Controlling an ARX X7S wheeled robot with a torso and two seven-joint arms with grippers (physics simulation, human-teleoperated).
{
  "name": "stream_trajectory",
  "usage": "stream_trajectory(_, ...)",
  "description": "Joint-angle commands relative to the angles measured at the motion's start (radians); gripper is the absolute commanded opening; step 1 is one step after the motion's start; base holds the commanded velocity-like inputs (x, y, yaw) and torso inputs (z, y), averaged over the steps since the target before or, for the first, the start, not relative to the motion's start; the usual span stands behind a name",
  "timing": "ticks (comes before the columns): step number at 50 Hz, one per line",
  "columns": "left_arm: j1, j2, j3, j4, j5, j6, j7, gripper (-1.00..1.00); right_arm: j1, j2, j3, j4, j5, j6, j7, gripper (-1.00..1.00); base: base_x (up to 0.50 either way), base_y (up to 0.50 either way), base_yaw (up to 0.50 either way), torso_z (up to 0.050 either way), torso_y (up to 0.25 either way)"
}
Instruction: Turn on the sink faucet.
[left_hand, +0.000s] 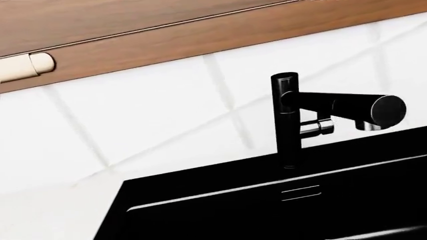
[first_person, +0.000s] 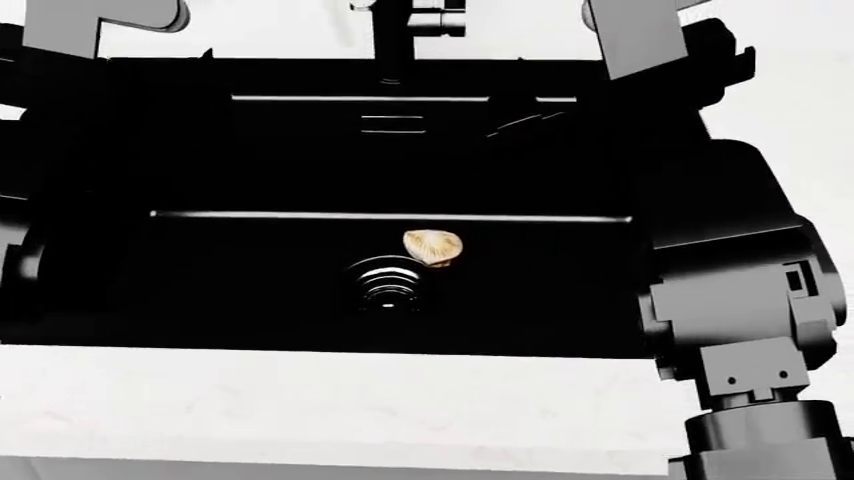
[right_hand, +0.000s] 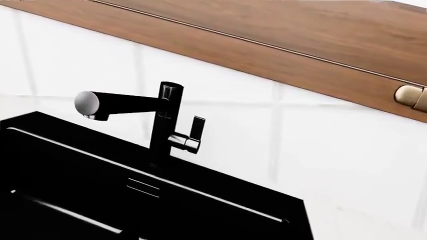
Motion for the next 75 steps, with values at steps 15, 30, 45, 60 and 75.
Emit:
stream_trajectory(15, -0.006, -0.014, -0.056, -0.012, 0.034, -0.008, 0.015, 1.00, 0.006, -0.010, -0.005, 0.051, 0.008, -0.029, -0.012, 1.00, 0.36, 0.00, 0.00, 0.000, 0.000)
stream_trajectory(30, 0.008, -0.020, -0.072, -0.011, 0.057, -0.006, 0.027, 1.00, 0.001, -0.016, -0.003, 0.083, 0.011, -0.050, -0.006, 1.00, 0.37, 0.00, 0.00, 0.000, 0.000)
stream_trajectory(45, 0.023, -0.018, -0.085, -0.011, 0.068, -0.003, 0.033, 1.00, -0.031, -0.008, -0.010, 0.024, 0.020, -0.010, -0.002, 1.00, 0.37, 0.00, 0.00, 0.000, 0.001)
stream_trajectory(60, 0.030, -0.022, -0.105, -0.011, 0.073, -0.013, 0.021, 1.00, -0.030, -0.015, -0.014, 0.057, 0.020, -0.031, -0.003, 1.00, 0.40, 0.00, 0.00, 0.000, 0.000)
stream_trajectory(75, 0.060, -0.028, -0.117, -0.010, 0.075, -0.004, 0.033, 1.00, -0.068, -0.016, 0.077, -0.111, 0.148, 0.093, -0.004, 1.00, 0.23, 0.00, 0.00, 0.000, 0.001)
